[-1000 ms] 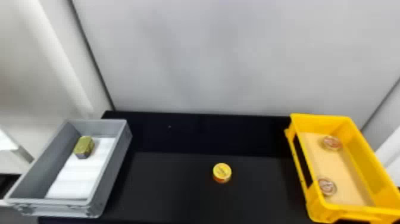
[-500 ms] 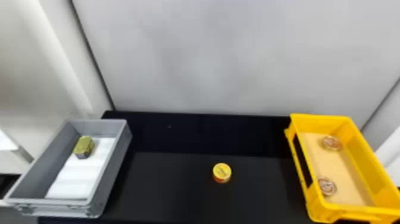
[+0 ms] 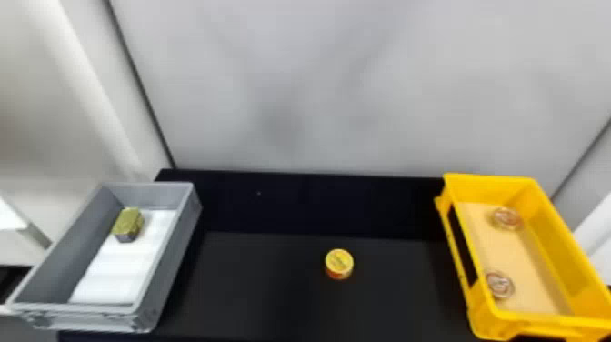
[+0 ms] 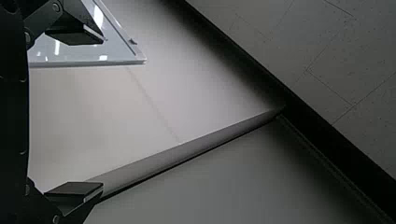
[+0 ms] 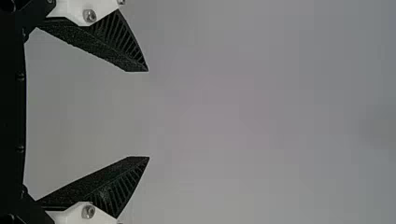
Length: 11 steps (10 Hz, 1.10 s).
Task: Pick up the round yellow can and place it in the yellow rectangular box
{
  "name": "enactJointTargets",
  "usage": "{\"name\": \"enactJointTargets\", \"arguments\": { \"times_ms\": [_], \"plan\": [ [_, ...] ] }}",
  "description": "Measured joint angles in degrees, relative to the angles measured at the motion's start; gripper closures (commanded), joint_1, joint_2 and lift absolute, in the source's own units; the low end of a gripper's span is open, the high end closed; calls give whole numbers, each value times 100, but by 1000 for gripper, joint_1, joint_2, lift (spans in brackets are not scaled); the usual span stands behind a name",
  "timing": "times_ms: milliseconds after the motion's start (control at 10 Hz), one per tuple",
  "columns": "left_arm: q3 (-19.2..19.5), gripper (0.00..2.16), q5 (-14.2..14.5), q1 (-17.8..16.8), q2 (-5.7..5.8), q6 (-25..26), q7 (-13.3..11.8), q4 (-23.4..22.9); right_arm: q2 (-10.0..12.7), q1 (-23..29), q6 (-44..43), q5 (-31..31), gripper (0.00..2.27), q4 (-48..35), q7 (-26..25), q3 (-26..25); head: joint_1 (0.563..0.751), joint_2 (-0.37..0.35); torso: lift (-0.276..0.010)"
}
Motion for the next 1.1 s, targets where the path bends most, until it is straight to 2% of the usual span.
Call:
{"name": "enactJointTargets", "arguments": {
  "times_ms": [100,300,500,600,800,1100],
  "plan": [
    [-30,163,5,-23,0,-7,0,13,78,68,-34,-246,111,672,252,165,694,54,-3],
    [-97,163,19,-82,10,-13,0,31,415,298,-184,-147,111,1816,1046,472,694,54,-3],
    [-154,163,32,-125,30,-13,0,49,899,548,-303,734,110,2772,2182,755,694,54,-3],
    [-171,163,37,-137,39,-13,0,53,1080,662,-355,1076,108,3110,2458,882,694,54,-3],
    [-205,163,51,-168,54,-13,0,62,1342,896,-479,1345,96,3693,2704,1186,694,54,-3],
    [-254,163,65,-201,63,-21,0,78,1464,1185,-668,1636,90,4167,3168,1716,694,54,-3]
  ]
}}
